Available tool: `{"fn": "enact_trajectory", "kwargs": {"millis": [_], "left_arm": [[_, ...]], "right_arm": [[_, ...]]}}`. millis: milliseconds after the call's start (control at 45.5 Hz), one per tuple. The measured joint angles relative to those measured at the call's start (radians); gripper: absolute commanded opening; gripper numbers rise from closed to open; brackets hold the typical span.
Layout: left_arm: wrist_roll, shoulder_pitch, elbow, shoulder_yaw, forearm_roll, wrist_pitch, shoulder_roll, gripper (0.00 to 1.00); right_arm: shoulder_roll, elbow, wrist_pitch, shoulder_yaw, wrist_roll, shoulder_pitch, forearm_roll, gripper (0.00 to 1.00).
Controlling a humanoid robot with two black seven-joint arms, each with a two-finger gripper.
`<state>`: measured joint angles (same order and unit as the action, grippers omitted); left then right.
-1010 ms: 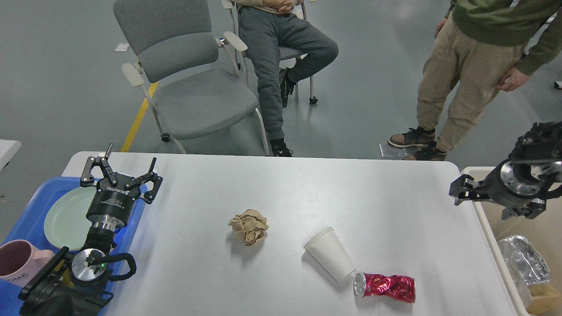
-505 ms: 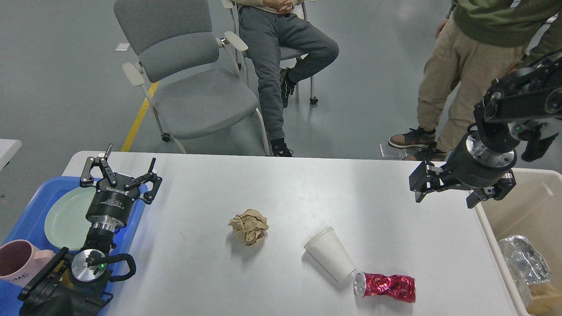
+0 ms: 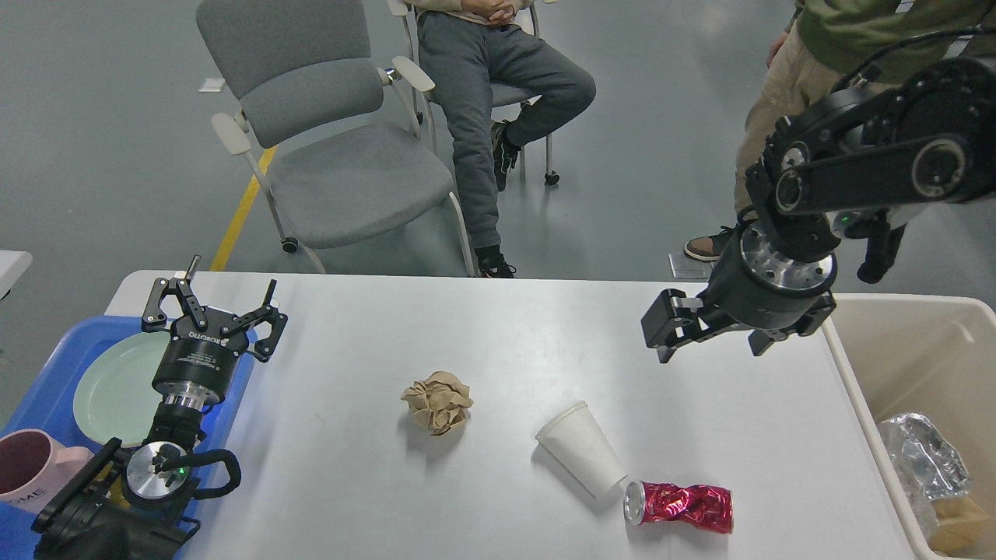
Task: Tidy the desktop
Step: 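Move the right gripper to the white paper cup and grasp it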
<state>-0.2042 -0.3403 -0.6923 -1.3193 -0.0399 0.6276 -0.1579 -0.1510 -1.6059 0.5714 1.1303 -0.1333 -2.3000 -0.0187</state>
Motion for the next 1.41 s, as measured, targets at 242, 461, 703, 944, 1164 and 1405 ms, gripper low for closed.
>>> {"fn": "enact_trajectory", "kwargs": {"millis": [242,461,703,944,1164,1405], "left_arm": [[0.0,0.0,-0.001,0.0,0.0,0.0,0.0,0.97],[0.0,0.0,-0.001,0.0,0.0,0.0,0.0,0.97],[0.001,0.0,-0.001,0.0,0.0,0.0,0.0,0.97],[0.002,0.0,-0.001,0.0,0.0,0.0,0.0,0.97],[0.002,0.0,-0.001,0.0,0.0,0.0,0.001,0.97],[0.002,-0.001,-0.001,0.0,0.0,0.0,0.001,0.97]], "right_arm": [[0.059,0.009,-0.155,-0.107,0.0,0.128,-0.003,1.0],[0.073,0.043,-0.197,-0.145,0.004,0.184,-0.003,1.0],[0.125,0.152,-0.269,-0.202,0.01,0.38,0.166,1.0],[0.23,0.317,-0.324,-0.215,0.014,0.605,0.382,1.0],[0.315,0.474,-0.342,-0.192,0.009,0.772,0.433,1.0],[0.353,0.568,-0.341,-0.076,0.001,0.849,0.434,1.0]]}}
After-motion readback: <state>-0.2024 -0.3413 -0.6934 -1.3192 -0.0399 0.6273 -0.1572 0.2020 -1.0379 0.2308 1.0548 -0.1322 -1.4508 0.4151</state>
